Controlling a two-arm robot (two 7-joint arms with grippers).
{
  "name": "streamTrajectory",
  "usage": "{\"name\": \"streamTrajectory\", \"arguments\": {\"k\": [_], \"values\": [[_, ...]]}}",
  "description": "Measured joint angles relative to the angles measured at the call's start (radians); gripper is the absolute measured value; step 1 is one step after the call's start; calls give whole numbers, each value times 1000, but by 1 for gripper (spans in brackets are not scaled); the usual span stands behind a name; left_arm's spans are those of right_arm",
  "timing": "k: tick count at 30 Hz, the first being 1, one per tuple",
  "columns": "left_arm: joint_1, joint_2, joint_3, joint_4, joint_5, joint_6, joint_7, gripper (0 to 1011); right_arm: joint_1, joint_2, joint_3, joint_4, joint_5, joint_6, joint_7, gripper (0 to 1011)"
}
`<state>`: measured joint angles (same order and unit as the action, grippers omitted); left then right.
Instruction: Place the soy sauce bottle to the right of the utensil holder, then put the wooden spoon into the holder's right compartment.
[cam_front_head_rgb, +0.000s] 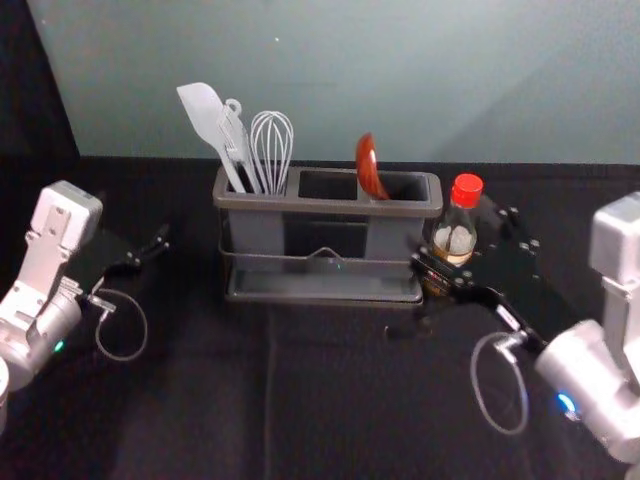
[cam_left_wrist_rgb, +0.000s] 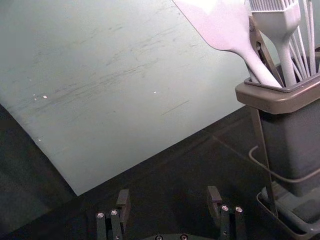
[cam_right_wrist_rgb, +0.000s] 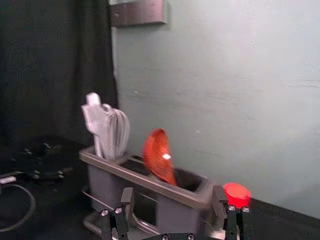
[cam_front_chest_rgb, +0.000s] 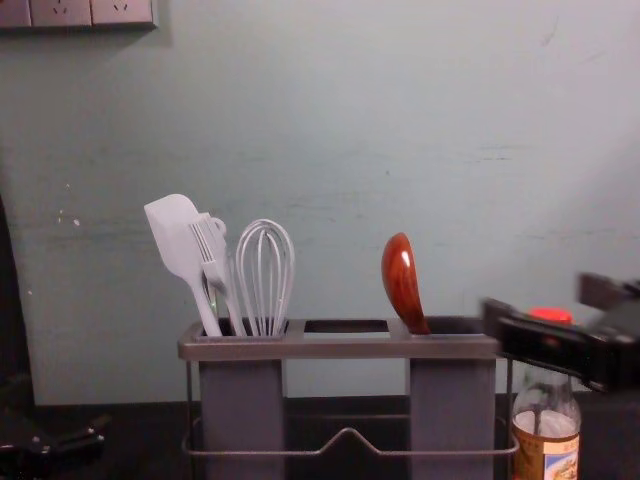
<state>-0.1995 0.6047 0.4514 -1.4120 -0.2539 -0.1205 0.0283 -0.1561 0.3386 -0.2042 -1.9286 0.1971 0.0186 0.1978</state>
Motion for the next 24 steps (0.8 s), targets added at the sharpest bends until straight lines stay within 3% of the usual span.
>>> {"name": "streamTrajectory", "arguments": {"k": [6, 12, 19, 24], "values": [[0, 0, 0, 0, 0, 0, 0, 1005, -32, 9, 83, 35, 10, -34, -7, 1002], [0, 0, 0, 0, 0, 0, 0, 1005, -3, 12, 151, 112, 8, -25, -21, 1002], [0, 0, 0, 0, 0, 0, 0, 1005, 94, 10, 147, 235, -49, -24, -27, 1002], [0, 0, 0, 0, 0, 0, 0, 1005, 227, -9, 104, 377, -108, -14, -13, 1002]]}}
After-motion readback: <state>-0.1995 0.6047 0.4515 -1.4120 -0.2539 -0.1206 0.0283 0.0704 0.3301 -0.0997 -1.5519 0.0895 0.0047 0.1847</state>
